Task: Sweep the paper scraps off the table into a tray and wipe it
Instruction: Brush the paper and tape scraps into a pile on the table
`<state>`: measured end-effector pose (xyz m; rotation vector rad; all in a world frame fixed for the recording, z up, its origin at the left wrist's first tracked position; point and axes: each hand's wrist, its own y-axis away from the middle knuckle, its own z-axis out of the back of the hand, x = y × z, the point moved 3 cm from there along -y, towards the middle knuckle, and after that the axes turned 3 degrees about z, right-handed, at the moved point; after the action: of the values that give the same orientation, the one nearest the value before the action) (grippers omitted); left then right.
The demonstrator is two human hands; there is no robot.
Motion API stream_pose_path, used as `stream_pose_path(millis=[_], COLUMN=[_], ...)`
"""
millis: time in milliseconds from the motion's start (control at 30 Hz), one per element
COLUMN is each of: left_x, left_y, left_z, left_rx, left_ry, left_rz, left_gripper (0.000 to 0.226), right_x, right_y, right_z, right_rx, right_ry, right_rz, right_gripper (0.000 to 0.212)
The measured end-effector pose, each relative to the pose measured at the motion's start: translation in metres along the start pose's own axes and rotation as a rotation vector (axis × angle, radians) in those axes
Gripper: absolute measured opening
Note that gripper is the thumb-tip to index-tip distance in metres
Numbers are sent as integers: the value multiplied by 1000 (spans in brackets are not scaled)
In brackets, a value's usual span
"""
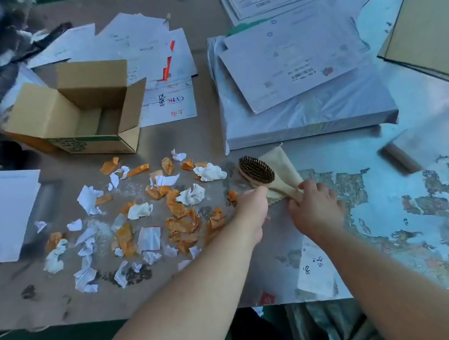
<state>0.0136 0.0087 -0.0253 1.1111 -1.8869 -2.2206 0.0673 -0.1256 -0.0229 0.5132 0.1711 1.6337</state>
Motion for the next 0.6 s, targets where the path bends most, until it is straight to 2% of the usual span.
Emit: stream_pose_path(millis=[100, 200, 300, 400, 467, 533, 600], left_x=[1, 3, 0, -2, -2, -2, -1], left_y=[-5, -4, -4, -3, -2, 3, 9], left_z=[-3, -5, -7, -11, -15, -21, -28], left_rx=[-3, 5, 15, 43, 101, 175, 246], left_ry=[-41, -54, -66, -69, -38, -7, 6], left_rz=[-1, 7, 22, 43, 65, 79, 87], left_gripper=[14, 21, 19, 18, 20, 21, 27], right_x=[-4, -5, -3, -3, -2, 0, 0], right_y=[-6, -10, -9, -4, 0, 7, 16], right_z=[0, -3, -1, -2, -5, -6, -5], right_rx=[18, 99, 128, 206, 305, 360, 337], right_ry=[53, 88, 179, 165, 33, -274, -580], right_rz=[5, -4, 41, 36, 13, -34, -101], right_gripper=[38, 41, 43, 43, 43, 39, 24])
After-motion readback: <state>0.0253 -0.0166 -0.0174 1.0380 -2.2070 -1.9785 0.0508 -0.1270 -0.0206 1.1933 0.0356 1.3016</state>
